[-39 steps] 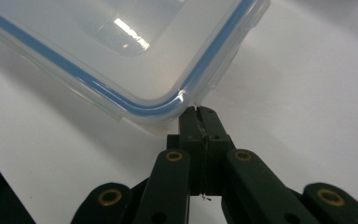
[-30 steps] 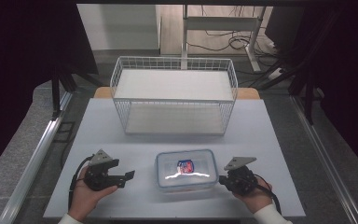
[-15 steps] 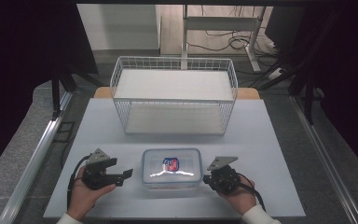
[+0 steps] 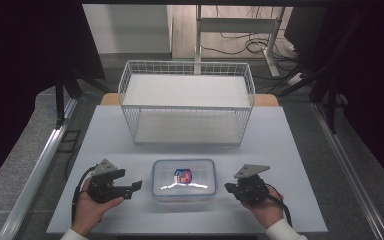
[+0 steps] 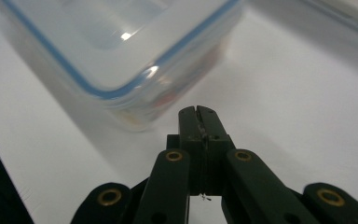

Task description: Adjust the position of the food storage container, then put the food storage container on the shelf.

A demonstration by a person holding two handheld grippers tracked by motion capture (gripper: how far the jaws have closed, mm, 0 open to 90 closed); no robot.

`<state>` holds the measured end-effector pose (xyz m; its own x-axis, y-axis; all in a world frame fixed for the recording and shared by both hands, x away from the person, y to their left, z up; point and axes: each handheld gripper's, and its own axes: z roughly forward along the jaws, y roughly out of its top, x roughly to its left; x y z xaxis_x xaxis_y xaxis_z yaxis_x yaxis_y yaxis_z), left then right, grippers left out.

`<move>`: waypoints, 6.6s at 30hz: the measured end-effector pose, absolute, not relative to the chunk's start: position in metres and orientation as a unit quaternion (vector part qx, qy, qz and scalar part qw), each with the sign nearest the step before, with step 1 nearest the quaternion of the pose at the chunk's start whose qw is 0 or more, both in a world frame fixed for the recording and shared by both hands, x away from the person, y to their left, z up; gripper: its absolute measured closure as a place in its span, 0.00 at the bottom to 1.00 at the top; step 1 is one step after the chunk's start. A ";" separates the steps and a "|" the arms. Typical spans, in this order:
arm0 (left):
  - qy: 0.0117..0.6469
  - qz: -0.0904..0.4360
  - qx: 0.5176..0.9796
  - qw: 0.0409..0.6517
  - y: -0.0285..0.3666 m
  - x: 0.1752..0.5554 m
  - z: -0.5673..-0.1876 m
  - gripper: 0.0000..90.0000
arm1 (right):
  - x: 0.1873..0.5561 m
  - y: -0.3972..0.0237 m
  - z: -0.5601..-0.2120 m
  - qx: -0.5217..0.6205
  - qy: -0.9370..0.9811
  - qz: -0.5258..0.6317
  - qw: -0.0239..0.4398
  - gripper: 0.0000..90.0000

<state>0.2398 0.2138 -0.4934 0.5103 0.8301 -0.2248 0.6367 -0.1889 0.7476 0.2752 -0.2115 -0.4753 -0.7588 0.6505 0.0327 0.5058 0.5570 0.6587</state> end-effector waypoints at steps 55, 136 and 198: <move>0.520 -0.139 0.695 0.477 0.193 0.290 -0.516 0.21 | 0.308 -0.210 -0.474 0.386 0.793 0.472 -0.014 0.20; 0.502 -0.121 0.698 0.496 0.189 0.277 -0.495 0.54 | 0.322 -0.205 -0.480 0.467 0.739 0.458 -0.159 0.59; 0.500 -0.101 0.680 0.526 0.196 0.416 -0.505 0.55 | 0.446 -0.193 -0.480 0.489 0.731 0.465 -0.098 0.57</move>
